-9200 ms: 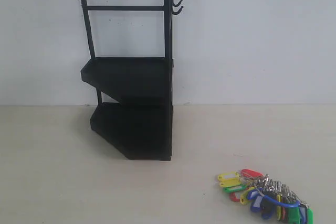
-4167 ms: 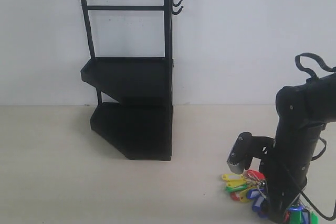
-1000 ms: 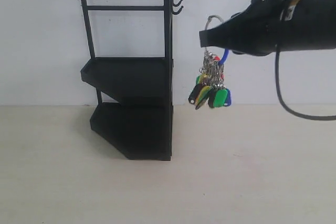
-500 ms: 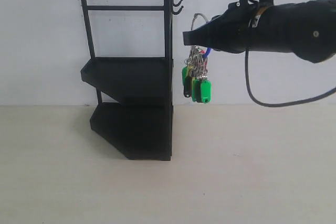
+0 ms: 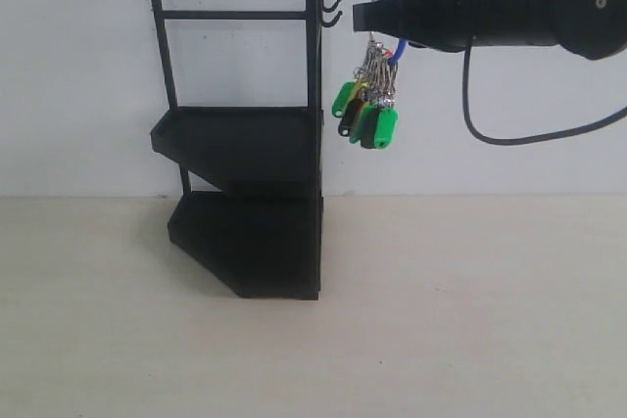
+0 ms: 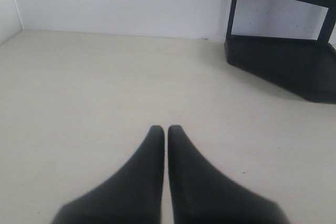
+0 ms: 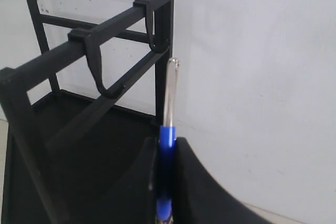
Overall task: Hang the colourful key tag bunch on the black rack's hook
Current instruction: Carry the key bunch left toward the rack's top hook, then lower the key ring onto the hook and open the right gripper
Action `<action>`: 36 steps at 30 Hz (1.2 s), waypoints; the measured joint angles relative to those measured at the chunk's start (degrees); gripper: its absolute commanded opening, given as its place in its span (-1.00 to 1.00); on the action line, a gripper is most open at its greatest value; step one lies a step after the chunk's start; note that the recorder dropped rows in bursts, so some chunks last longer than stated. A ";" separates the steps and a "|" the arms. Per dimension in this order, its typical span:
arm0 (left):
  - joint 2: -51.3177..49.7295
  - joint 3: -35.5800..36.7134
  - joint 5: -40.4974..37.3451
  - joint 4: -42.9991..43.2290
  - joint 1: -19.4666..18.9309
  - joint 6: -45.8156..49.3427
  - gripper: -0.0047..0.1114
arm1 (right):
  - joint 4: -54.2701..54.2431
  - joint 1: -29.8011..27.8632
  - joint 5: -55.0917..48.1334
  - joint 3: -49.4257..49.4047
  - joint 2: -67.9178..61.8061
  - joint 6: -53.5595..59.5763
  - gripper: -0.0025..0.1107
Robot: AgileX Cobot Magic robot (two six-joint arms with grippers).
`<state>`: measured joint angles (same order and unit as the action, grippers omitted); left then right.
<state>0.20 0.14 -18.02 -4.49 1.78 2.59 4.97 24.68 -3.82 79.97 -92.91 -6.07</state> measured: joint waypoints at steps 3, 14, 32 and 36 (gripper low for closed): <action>0.00 0.00 0.00 0.00 0.00 0.00 -0.84 | 0.00 0.00 -0.24 0.00 -0.10 0.00 -0.96; 0.00 0.00 0.00 0.00 0.00 0.00 -0.84 | 0.00 0.00 -8.40 6.65 -4.66 0.00 -0.96; 0.00 0.00 0.00 0.00 0.00 0.00 -0.84 | -0.24 2.98 -11.55 11.37 -6.20 2.59 -0.96; 0.00 0.00 0.00 0.00 0.00 0.00 -0.84 | -0.24 3.21 -12.60 11.89 -6.32 2.69 -0.96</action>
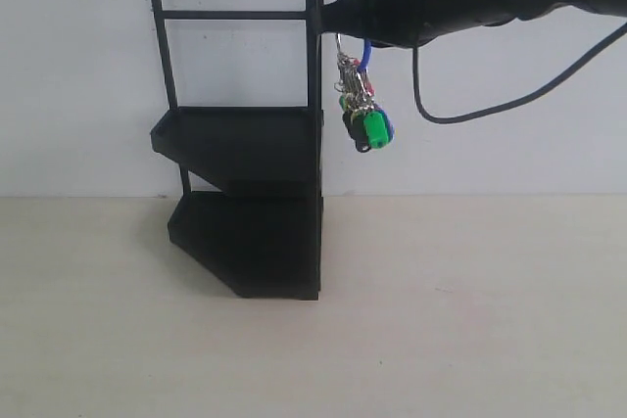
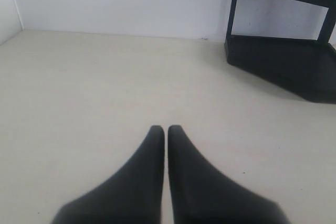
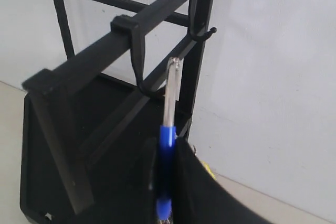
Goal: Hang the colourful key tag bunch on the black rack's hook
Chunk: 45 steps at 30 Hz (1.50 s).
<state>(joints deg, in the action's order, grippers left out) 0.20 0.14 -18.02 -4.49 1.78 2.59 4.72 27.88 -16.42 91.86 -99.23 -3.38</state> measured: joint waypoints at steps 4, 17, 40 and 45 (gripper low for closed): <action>0.00 0.00 0.00 0.00 0.00 0.00 -0.84 | 0.00 0.21 -1.46 0.00 -0.09 0.26 -0.96; 0.00 0.00 0.00 0.00 0.00 0.00 -0.84 | 0.00 1.80 -2.57 0.10 -0.09 1.14 -0.31; 0.00 0.00 0.00 0.00 0.00 0.00 -0.84 | 15.68 1.80 -24.02 0.43 9.71 -8.89 -0.96; 0.00 0.00 0.00 0.00 0.00 0.00 -0.84 | 20.16 1.80 -33.01 0.43 14.49 -10.20 -0.96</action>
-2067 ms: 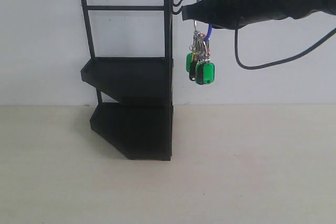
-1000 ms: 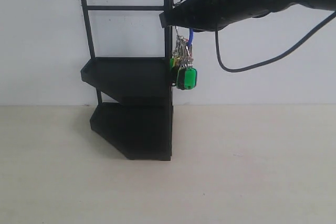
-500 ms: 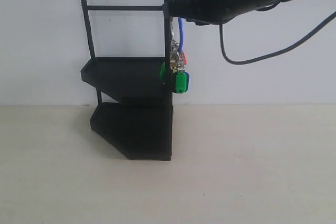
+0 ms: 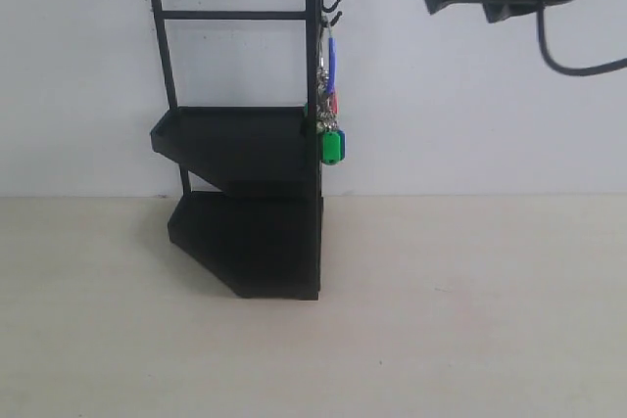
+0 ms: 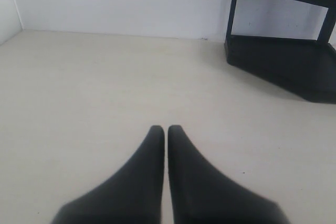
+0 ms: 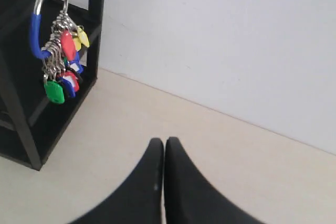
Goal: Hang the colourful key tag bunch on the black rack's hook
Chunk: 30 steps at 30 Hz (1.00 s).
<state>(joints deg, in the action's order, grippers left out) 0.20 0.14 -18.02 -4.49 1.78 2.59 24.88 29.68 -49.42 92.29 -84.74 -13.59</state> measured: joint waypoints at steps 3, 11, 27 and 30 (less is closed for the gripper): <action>0.00 0.00 0.00 0.00 0.00 0.00 -0.84 | 0.05 0.00 -1.63 0.00 3.17 0.41 -0.96; 0.00 0.00 0.00 0.00 0.00 0.00 -0.84 | -0.70 0.00 6.38 -21.78 22.46 0.87 -0.96; 0.00 0.00 0.00 0.00 0.00 0.00 -0.84 | -5.39 0.00 7.76 -40.49 54.18 0.07 -0.96; 0.00 0.00 0.00 0.00 0.00 0.00 -0.84 | -5.39 0.00 7.76 -40.49 54.79 0.07 -0.96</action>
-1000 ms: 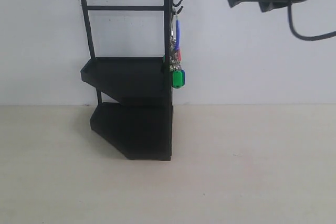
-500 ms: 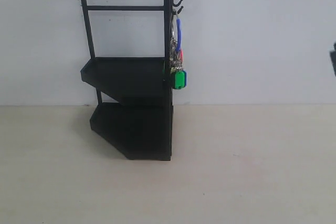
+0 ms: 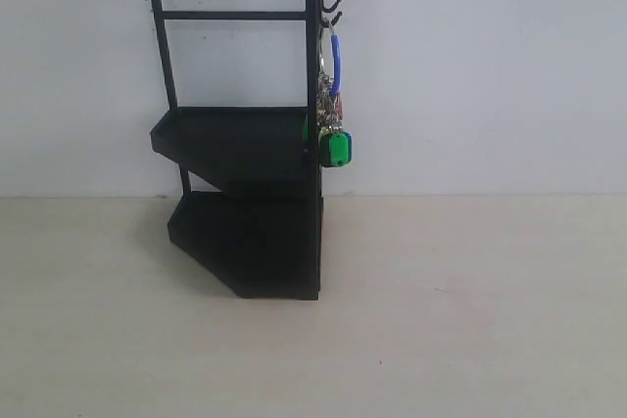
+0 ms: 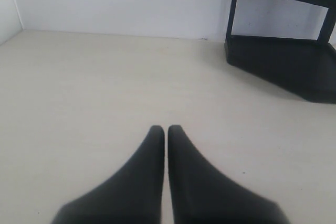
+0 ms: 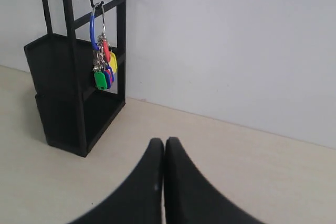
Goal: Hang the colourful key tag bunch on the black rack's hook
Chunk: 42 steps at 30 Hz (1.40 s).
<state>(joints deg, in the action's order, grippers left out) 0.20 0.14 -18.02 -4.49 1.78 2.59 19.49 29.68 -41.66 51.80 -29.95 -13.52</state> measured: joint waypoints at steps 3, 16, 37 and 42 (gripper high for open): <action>0.00 0.00 0.00 0.00 0.00 0.00 -0.84 | 0.00 0.00 0.00 -0.09 0.02 0.00 -0.96; 0.00 0.00 0.00 0.00 0.00 0.00 -0.84 | 0.00 -10.37 30.95 -23.02 7.61 -1.01 -0.96; 0.00 0.00 0.00 0.00 0.00 0.00 -0.84 | -1.80 -22.20 42.74 -51.54 28.83 -11.61 -0.96; 0.00 0.00 0.00 0.00 0.00 0.00 -0.84 | -1.91 -22.20 36.26 -51.54 29.59 -11.54 -0.96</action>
<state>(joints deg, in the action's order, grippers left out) 0.20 0.14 -18.02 -4.49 1.78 2.59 17.58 7.49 -5.41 0.25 -0.37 -25.06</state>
